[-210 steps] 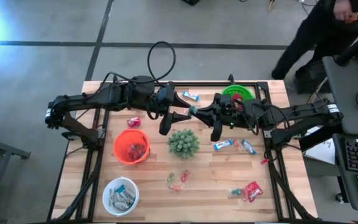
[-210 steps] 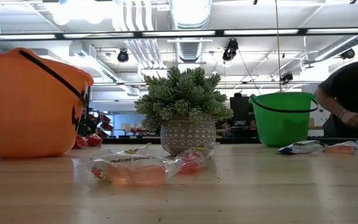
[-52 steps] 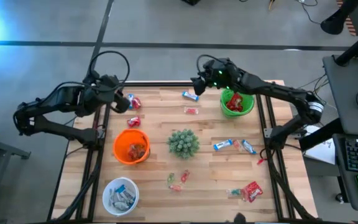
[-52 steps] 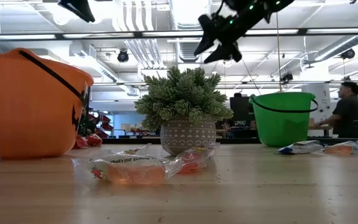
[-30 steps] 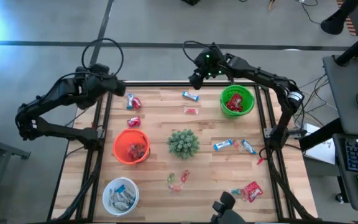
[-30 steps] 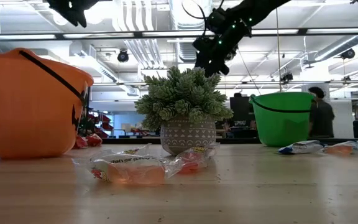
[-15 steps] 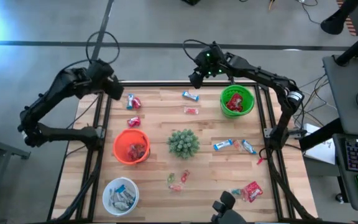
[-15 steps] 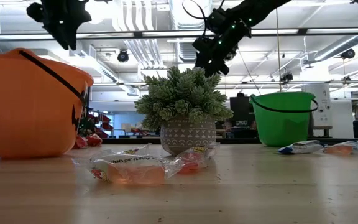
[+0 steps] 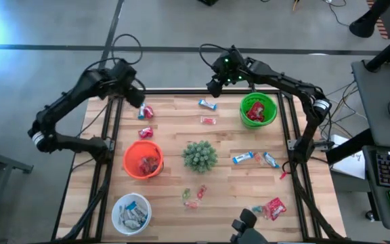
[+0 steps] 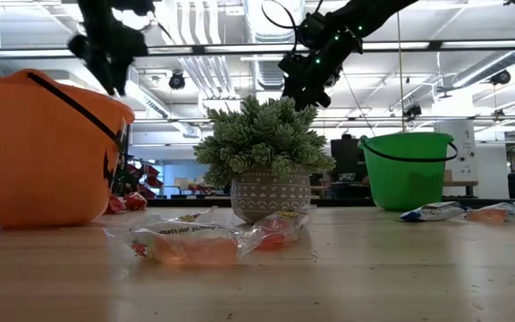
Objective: Sort candy
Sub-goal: Put the red candy into the green bucket
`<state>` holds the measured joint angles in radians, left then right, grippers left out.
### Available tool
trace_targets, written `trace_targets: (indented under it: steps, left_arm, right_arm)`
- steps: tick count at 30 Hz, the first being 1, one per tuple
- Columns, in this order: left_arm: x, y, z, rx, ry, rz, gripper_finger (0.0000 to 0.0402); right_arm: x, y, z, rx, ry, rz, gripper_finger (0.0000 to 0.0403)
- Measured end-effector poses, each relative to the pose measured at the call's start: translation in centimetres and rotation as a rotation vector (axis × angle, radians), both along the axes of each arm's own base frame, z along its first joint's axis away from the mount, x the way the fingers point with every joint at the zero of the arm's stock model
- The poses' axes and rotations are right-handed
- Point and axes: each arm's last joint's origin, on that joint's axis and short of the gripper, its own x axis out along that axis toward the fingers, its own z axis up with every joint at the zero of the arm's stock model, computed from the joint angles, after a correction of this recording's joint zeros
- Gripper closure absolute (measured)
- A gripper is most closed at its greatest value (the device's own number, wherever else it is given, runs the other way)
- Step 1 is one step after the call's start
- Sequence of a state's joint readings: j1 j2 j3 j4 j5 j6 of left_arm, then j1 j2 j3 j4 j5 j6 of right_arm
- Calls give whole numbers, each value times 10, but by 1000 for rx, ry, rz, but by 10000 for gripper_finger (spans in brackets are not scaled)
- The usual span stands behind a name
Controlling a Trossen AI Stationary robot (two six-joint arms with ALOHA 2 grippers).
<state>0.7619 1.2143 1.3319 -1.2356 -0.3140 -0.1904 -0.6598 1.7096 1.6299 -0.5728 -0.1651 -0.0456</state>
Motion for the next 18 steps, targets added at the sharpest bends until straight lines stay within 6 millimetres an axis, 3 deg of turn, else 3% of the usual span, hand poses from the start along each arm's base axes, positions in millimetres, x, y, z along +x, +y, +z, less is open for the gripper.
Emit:
trace_targets:
  steps: [6, 18]
  left_arm:
    - [21, 27, -44, -188, 7, 146, 247]
    - [50, 52, -109, -410, 50, 204, 247]
  right_arm:
    - [0, 0, 0, 4, 5, 0, 170]
    - [-3, 3, -4, 68, 35, -30, 170]
